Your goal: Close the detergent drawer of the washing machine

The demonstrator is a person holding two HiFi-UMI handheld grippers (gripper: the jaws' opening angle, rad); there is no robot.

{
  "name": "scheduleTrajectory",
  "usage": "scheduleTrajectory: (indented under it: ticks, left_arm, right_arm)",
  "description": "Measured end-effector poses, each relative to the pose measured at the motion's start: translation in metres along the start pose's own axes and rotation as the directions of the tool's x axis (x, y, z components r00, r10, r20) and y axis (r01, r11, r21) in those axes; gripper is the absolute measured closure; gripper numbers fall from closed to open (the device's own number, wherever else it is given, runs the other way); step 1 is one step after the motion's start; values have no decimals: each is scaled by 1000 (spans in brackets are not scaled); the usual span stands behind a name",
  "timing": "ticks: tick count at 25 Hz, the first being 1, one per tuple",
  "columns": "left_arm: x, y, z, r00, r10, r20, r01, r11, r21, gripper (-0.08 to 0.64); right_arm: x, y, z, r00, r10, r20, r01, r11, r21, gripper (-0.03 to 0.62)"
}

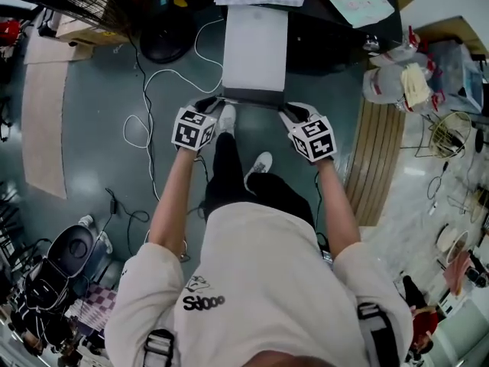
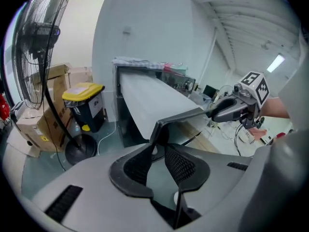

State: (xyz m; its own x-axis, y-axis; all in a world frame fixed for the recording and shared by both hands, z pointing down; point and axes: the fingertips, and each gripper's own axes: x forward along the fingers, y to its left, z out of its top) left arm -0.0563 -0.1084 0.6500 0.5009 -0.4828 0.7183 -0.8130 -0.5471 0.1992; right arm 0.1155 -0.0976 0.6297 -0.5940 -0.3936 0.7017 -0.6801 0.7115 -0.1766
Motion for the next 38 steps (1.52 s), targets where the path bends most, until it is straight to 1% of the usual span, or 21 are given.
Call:
scheduleTrajectory:
  ticks: [4,6,10,14,20,23,26,29,31,33,38]
  left_arm:
    - [5,39,29,999,-20,43,21,999,-30,466]
    - [10,48,41,999,-21,34,22,999,-25,466]
    - [15,29,50,1000,-14,28,14,1000,-16,466]
    - [18,34,55,1000,-9,19,9,1000,-14,466]
    - [26,42,64,1000,-23,13,23,1000,-14,465]
    - [28,41,64,999,-42,21,43,999,-27,463]
    - [36,53,67,997,-70,18,71,996,-47,459]
    - [40,58,69,994,-109,6,109,993,-45,452]
    - [42,58,69,992,-128,11,128,991,-40,439]
    - [43,59,69,990,-140,13,140,990,-34,436]
    - [44,62,69,988,-154,7,154,988,-27,408]
  right_arm:
    - [19,-15,42,998,-60,29,58,997,56,508]
    - [23,-26,55,996,-83,28,81,995,63,508]
    - [6,-37,50,994,-102,36,99,993,68,508]
    - [10,-41,54,994,-107,34,104,992,76,508]
    - [17,-51,58,993,-116,22,113,989,91,506]
    - [17,-52,56,991,-129,19,127,987,94,506]
    - [29,-59,61,990,-140,7,138,985,107,506]
    - [34,-63,62,993,-120,7,118,984,135,502]
    - [34,-67,61,994,-110,17,106,982,156,483]
    - [35,-68,61,994,-110,20,105,983,153,469]
    - [34,-69,60,992,-126,22,123,985,121,460]
